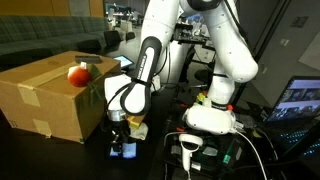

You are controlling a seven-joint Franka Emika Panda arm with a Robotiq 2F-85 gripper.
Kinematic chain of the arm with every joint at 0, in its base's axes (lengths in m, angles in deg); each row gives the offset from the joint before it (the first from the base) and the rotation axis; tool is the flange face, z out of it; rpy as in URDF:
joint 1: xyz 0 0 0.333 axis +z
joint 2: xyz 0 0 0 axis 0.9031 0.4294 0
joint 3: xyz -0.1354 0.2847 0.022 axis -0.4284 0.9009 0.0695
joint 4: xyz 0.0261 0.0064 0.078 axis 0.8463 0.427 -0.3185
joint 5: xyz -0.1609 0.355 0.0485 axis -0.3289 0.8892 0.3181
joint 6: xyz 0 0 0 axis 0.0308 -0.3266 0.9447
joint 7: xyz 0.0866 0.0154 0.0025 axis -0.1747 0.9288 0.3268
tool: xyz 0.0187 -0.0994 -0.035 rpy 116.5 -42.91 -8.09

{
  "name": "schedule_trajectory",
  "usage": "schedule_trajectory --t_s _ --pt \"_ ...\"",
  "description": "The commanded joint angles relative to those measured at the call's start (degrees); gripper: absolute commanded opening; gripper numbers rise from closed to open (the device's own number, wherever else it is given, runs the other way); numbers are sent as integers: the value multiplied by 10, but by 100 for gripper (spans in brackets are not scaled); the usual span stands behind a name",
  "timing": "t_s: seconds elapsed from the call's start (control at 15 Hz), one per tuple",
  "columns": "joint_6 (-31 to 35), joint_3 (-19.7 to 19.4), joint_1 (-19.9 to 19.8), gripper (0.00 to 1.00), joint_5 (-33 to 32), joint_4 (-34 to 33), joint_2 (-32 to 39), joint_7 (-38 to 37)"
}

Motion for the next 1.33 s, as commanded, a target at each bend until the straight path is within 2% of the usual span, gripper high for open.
schedule_trajectory --t_s 0.0,0.33,0.67,0.93,1.07,1.27 --pt "-2 -11 37 36 -8 56 -84 -17" --pt "-50 -26 74 36 -29 89 -183 -41" --pt "-145 -34 66 36 -32 79 -285 -84" --pt "-281 -56 52 36 -63 20 -343 -145" --pt "-362 -64 39 36 -82 -30 -353 -175" --pt "-446 -73 20 36 -108 -113 -342 -211"
